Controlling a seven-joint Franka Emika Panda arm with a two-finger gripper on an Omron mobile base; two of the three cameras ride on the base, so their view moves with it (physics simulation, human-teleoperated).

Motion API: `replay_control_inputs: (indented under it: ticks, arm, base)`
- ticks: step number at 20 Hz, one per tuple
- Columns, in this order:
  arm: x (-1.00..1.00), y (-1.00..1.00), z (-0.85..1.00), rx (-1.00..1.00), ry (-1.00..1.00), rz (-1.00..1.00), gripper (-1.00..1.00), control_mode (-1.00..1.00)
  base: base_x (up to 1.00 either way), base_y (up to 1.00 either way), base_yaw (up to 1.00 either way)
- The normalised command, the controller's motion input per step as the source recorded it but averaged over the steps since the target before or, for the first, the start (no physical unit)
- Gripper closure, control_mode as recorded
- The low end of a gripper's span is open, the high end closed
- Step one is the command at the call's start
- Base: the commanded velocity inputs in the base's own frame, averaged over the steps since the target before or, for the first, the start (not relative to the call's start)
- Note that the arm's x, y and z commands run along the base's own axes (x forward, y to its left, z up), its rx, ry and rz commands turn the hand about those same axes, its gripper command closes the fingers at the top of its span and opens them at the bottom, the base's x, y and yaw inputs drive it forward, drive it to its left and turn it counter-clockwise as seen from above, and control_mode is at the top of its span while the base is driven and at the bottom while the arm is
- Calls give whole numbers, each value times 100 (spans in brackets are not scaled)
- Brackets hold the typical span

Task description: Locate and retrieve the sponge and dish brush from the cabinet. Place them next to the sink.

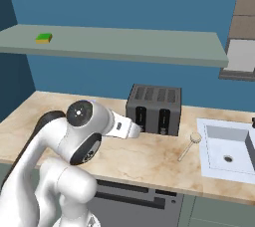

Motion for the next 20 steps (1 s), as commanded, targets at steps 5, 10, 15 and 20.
replay_control_inputs:
  ticks: [5,10,15,20]
  arm:
    - [-46,73,45,-11,-13,8,-100,-100]
    - [-37,82,39,-14,-6,7,-100,-100]
    - [-41,85,22,-8,0,5,-100,-100]
    - [-47,78,28,-2,0,6,-100,-100]
  base:
    - [0,0,0]
    - [0,0,0]
    - [0,0,0]
    - [0,0,0]
